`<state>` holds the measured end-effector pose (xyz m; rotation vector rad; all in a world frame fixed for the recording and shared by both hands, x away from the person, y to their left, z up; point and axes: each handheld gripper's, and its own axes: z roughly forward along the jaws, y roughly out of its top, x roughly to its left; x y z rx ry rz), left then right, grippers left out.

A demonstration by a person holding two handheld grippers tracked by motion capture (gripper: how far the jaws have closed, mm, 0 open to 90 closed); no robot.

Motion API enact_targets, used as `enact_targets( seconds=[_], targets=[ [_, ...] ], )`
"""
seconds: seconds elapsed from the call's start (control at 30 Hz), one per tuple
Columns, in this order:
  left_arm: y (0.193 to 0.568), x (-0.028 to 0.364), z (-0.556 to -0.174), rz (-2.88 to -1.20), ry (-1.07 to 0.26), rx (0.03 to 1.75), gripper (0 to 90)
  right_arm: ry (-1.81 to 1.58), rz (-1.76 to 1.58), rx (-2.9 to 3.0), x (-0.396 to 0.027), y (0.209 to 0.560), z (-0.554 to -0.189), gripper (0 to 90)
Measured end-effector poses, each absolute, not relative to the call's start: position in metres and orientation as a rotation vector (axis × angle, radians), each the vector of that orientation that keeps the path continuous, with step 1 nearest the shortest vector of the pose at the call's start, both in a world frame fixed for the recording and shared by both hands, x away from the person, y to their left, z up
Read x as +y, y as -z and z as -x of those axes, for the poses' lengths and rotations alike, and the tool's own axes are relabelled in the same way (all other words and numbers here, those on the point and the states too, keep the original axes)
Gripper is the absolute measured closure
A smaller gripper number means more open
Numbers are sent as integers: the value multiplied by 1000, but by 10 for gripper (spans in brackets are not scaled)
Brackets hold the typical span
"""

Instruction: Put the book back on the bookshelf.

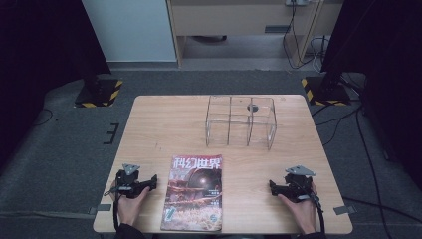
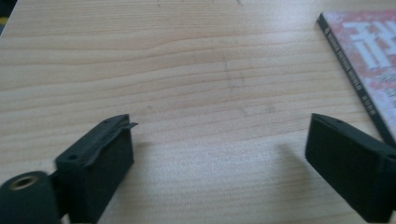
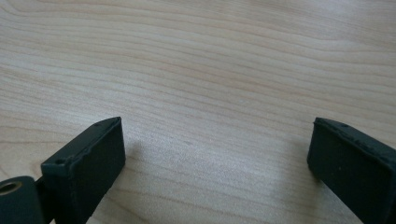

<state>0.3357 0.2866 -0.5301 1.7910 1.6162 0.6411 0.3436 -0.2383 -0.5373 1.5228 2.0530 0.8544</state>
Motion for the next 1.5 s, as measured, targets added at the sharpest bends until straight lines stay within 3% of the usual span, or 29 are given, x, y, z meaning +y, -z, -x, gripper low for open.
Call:
enact_targets(
  seconds=[0.13,0.83,1.5],
  targets=[
    [523,284,-331,-1766,-673,1579,114,-878,-1535,2049,-239,535,-343,48],
    [520,253,-318,-1813,-582,1453,131,-1094,-1515,1999,-232,509,-337,93],
    [521,247,-309,-1837,-558,1406,145,-1169,-1374,2051,-177,465,-346,107]
  ],
)
